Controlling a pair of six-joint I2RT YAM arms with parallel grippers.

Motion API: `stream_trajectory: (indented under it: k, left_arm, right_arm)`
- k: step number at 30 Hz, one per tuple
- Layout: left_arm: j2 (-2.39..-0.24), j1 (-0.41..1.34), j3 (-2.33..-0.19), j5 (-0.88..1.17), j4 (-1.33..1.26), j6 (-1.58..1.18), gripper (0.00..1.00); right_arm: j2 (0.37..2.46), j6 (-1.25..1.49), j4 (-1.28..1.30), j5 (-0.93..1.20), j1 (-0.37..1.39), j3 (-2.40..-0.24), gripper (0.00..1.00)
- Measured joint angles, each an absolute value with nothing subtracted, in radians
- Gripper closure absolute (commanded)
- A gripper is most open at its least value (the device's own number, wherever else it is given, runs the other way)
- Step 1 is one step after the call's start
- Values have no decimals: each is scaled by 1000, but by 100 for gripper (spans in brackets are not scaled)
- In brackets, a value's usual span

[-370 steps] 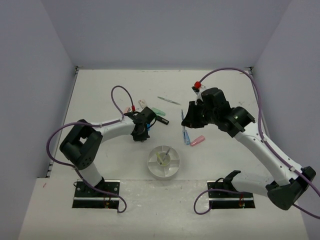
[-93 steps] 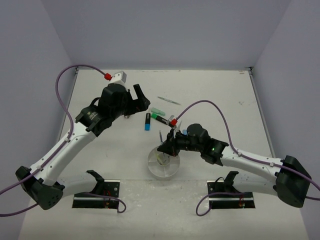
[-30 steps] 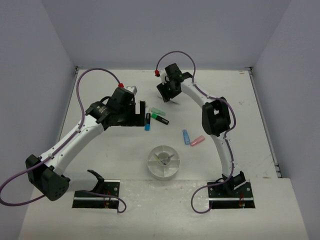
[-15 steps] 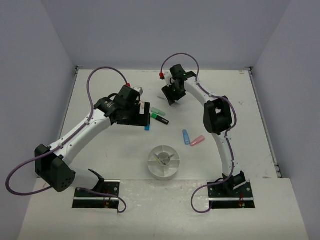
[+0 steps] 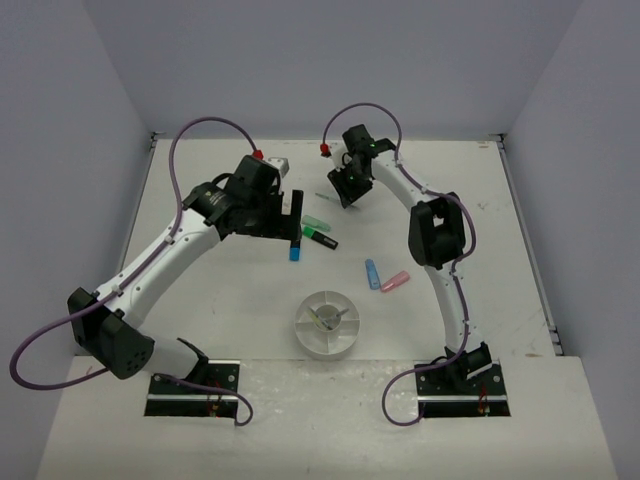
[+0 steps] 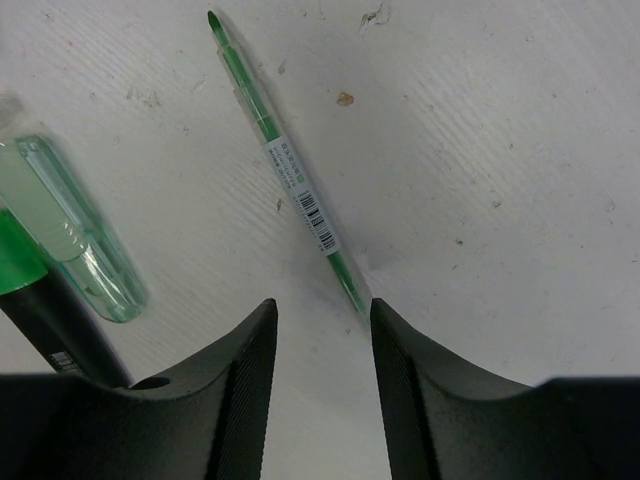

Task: Sort the stationery into containers
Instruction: Pick up the pen from the center of the board.

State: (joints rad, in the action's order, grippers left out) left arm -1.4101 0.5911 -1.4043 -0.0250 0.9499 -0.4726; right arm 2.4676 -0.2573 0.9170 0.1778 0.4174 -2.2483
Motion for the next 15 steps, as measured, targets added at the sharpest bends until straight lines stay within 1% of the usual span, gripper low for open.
stream_trajectory:
  k: [2, 7, 11, 15]
  left_arm:
    - [-1412, 591, -1422, -25, 953, -469, 0]
    - [-1416, 591, -1443, -10, 955, -467, 0]
    - [-1437, 591, -1449, 1, 957, -459, 0]
    - [-1462, 591, -1449, 13, 956, -451, 0]
  right_arm:
    - [2468, -263, 924, 174, 418, -2244, 55]
    - [2468, -302, 924, 168, 413, -2187, 60]
    - [2466, -369, 928, 210, 396, -2182, 62]
    - [2470, -402, 949, 234, 375, -2189, 67]
